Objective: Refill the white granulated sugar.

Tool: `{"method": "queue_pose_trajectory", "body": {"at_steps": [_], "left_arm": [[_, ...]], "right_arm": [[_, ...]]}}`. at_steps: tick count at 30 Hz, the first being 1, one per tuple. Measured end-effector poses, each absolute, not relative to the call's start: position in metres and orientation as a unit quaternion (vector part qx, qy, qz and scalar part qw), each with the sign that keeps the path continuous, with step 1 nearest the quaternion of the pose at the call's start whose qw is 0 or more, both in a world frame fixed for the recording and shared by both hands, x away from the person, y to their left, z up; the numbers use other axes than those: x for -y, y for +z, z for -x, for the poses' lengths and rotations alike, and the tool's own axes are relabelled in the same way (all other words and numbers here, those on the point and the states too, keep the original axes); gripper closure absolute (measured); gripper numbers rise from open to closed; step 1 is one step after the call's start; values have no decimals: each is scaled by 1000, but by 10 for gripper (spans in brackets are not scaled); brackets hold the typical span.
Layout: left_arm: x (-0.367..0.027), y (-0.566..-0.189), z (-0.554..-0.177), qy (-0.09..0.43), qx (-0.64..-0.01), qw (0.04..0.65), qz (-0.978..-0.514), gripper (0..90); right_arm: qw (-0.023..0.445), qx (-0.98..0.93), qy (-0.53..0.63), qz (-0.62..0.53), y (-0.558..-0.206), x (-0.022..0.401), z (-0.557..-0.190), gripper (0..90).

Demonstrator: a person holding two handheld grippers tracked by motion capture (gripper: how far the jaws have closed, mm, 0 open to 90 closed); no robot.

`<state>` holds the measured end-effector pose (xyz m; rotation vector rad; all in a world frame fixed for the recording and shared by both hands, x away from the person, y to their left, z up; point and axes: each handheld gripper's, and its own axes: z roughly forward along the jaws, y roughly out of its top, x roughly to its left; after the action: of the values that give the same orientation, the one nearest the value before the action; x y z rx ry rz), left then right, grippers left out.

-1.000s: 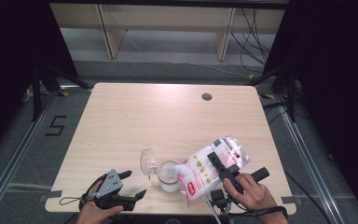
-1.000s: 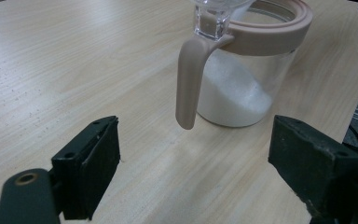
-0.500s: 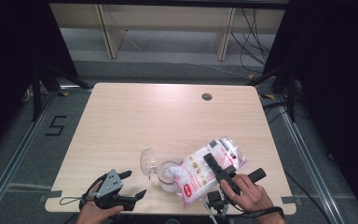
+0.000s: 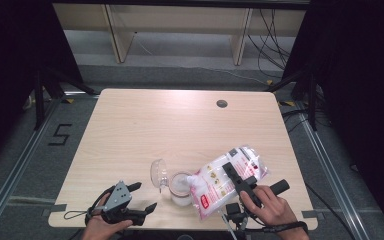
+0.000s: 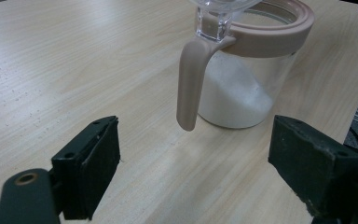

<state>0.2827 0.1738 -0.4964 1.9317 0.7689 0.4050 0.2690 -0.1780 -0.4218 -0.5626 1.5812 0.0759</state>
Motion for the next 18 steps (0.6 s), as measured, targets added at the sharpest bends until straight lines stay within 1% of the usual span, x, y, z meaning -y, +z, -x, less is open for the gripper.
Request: {"method": "queue_pose_trajectory", "body": {"at_steps": [1,2,13,18], "left_arm": [[-174,-496,-283,168,-314,489,-796,161],[-174,-496,-283,168,-313,489,-796,161],[-174,-496,-283,170,-311,488,-797,161],[-174,-496,-283,168,-314,488,-797,161]], "right_arm": [[662,-701,22,264,-419,178,-269,698],[663,-704,22,251,-421,180,-268,698],[665,-702,38,253,-424,171,-265,699],[654,-706,31,269,-426,166,-270,699]]}}
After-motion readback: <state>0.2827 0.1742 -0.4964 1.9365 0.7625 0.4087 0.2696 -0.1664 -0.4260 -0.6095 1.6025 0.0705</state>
